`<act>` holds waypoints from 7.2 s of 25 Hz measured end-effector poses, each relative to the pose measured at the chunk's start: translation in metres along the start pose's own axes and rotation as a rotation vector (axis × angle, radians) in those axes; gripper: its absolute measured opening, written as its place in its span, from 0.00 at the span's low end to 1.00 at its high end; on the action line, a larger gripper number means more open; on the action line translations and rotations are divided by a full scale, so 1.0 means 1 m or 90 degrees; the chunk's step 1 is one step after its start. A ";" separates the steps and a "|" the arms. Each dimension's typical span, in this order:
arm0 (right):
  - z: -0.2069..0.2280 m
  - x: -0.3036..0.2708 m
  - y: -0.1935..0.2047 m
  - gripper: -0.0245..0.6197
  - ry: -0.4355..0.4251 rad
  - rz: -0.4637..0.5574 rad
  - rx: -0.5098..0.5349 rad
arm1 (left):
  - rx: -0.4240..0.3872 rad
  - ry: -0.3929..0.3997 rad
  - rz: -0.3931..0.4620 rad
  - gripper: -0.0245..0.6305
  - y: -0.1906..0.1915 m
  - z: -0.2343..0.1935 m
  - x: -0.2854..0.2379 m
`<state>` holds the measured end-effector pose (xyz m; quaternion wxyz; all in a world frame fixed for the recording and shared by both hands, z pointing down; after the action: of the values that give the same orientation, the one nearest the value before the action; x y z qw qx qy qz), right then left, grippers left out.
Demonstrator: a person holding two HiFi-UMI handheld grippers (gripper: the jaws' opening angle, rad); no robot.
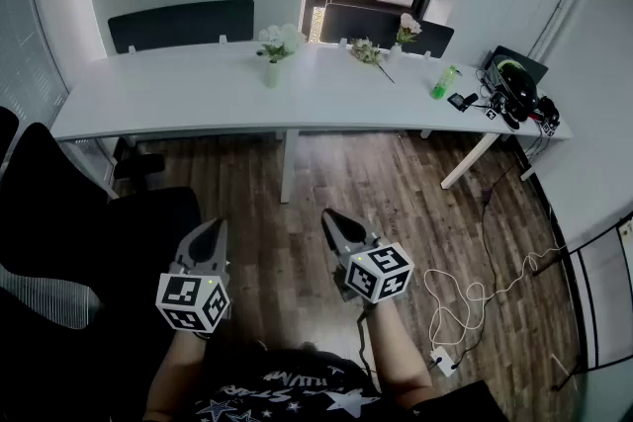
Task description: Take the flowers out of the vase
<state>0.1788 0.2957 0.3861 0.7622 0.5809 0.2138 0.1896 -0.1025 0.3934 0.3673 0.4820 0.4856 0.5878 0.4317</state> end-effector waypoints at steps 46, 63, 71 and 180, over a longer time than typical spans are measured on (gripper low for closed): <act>0.004 -0.081 0.034 0.04 0.108 -0.018 -0.021 | -0.041 0.055 -0.080 0.05 0.034 -0.069 -0.062; 0.169 -0.190 -0.022 0.04 0.002 -0.024 -0.032 | -0.043 -0.026 -0.084 0.05 0.003 -0.052 -0.226; 0.231 -0.209 -0.034 0.04 -0.024 -0.025 -0.036 | -0.051 -0.046 -0.086 0.05 -0.002 -0.036 -0.284; 0.448 -0.555 -0.043 0.53 -0.106 0.000 -0.032 | -0.212 0.225 -0.110 0.43 0.053 -0.147 -0.754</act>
<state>-0.0392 -0.3737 0.5081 0.7917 0.5753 0.1446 0.1457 -0.1915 -0.3479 0.5543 0.4802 0.2646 0.6228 0.5581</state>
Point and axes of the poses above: the fingertips, and each gripper's own axes: x backward along the fingers, z to its right, y out of its underside, the point moved 10 cm from there along x, backward along the fingers, and after that the axes turned 8 degrees about -y, right-handed, at the moved point
